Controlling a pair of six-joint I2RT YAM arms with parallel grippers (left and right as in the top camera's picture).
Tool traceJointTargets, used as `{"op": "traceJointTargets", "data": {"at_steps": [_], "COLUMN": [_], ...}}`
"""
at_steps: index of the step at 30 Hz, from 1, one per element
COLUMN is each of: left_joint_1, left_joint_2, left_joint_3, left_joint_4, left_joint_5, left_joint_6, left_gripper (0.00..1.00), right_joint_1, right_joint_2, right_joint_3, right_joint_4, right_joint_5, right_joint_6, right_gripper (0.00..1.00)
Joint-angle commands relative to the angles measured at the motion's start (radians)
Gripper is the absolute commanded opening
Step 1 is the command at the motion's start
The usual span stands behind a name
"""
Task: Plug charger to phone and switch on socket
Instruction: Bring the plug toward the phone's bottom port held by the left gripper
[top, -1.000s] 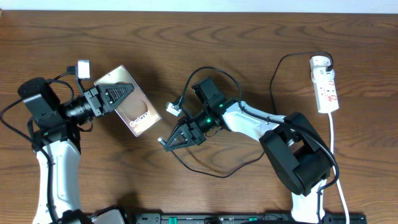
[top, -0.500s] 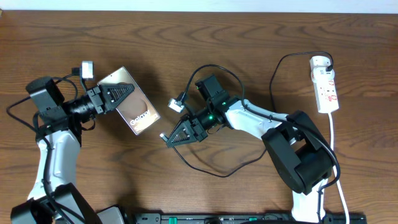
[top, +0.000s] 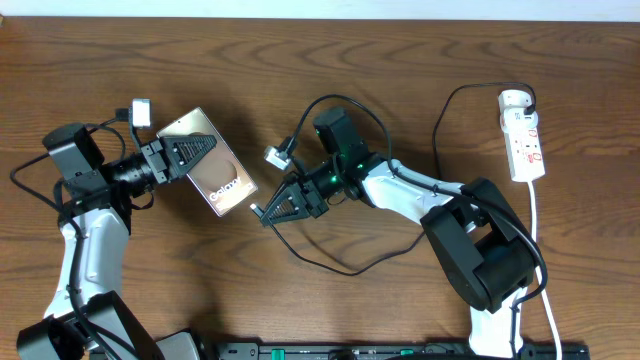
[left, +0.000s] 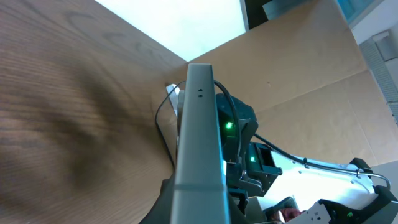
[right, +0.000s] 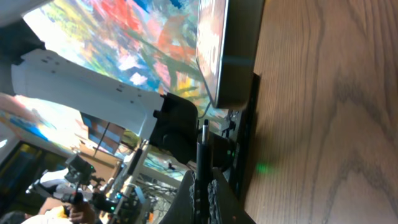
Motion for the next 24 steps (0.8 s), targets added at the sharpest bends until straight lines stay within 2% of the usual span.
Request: {"op": "traceJointTargets", "data": {"at_steps": [1, 11, 17, 24], "left_joint_1": [0.002, -0.013, -0.037, -0.043], "left_joint_2": [-0.004, -0.004, -0.005, -0.005], "left_joint_3": [-0.005, -0.005, -0.005, -0.005], "left_joint_4": [0.006, 0.006, 0.006, 0.006], "left_joint_5": [0.031, 0.031, 0.016, 0.011], "left_joint_6": [0.017, 0.018, 0.017, 0.013], "left_gripper": [0.08, 0.07, 0.07, 0.08], "right_joint_1": [0.001, 0.0, 0.0, -0.001], "right_joint_2": [0.001, 0.001, 0.001, 0.001], "right_joint_3": [0.008, 0.008, 0.008, 0.008], "right_joint_4": [0.012, 0.019, 0.084, 0.105], "right_joint_5": [-0.024, -0.024, -0.024, -0.024], "right_joint_6": [0.069, 0.069, 0.134, 0.143], "right_gripper": [0.01, 0.01, 0.01, 0.01]}}
